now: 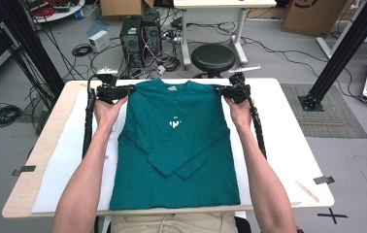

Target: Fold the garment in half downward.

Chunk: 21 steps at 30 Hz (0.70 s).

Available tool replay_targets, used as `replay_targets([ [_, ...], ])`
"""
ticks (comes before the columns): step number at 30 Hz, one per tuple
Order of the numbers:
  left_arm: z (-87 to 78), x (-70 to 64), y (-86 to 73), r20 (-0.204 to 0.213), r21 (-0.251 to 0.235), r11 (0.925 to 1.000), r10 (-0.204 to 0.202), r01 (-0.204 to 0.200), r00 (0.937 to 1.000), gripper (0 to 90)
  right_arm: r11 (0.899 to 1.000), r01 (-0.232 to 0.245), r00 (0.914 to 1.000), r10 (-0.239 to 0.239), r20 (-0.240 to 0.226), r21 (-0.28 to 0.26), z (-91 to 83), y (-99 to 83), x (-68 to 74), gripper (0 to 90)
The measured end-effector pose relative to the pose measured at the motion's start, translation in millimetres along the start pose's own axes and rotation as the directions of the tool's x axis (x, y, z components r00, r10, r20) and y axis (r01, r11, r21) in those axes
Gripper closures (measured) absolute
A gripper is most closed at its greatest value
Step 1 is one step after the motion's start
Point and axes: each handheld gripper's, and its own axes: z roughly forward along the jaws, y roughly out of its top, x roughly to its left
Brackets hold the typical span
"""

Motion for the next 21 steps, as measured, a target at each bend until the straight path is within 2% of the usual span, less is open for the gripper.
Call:
replay_targets([
  [2, -2.0, -0.3, 4.8, -0.002, -0.019, 0.9998, -0.009, 0.009, 1.0000, 85.5, 1.000, -0.016, 0.9998, 0.016, -0.011, -0.013, -2.7, 6.0, -1.4, 85.8],
  [4, -3.9, -1.8, 5.9, 0.001, -0.030, 0.9995, 0.001, -0.001, 1.0000, 85.5, 0.999, -0.026, 0.9995, 0.025, -0.017, -0.035, -5.4, 8.3, -3.1, 85.7],
  [7, -2.5, -3.5, 2.8, 0.005, 0.014, 0.9994, 0.031, -0.031, 0.9995, 85.4, 1.000, -0.010, 0.9998, 0.010, -0.016, -0.007, -5.2, 6.3, -5.1, 85.5],
  [10, 0.0, -5.2, -4.8, 0.022, 0.045, 0.9983, 0.035, -0.036, 0.9992, 85.3, 0.999, 0.010, 0.9998, -0.009, -0.017, 0.051, -1.8, 1.1, -5.2, 85.5],
  [12, 0.8, -6.6, -8.0, 0.034, 0.098, 0.9934, 0.056, -0.060, 0.9978, 85.3, 0.998, 0.025, 0.9995, -0.024, -0.021, 0.059, -2.0, -2.5, -4.5, 85.5],
  [14, -0.8, -8.8, -10.3, 0.051, 0.128, 0.9890, 0.069, -0.075, 0.9963, 85.2, 0.998, 0.028, 0.9992, -0.026, -0.031, 0.060, -4.9, -6.5, -3.4, 85.4],
  [15, -2.4, -10.3, -11.7, 0.059, 0.118, 0.9905, 0.063, -0.070, 0.9963, 85.2, 0.998, 0.031, 0.9989, -0.028, -0.037, 0.061, -6.7, -9.2, -3.4, 85.3],
  [17, -7.4, -13.1, -17.4, 0.065, 0.065, 0.9958, 0.060, -0.064, 0.9961, 85.3, 0.997, 0.026, 0.9988, -0.023, -0.044, 0.079, -9.8, -14.5, -3.6, 85.3],
  [18, -8.9, -13.4, -19.7, 0.070, 0.063, 0.9963, 0.055, -0.059, 0.9961, 85.2, 0.996, 0.019, 0.9986, -0.015, -0.051, 0.085, -12.0, -17.0, -3.3, 85.3],
  [21, -13.9, -13.9, -32.8, 0.084, 0.085, 0.9944, 0.056, -0.063, 0.9949, 85.3, 0.998, 0.033, 0.9972, -0.029, -0.069, 0.060, -20.2, -25.6, -1.5, 85.3],
])
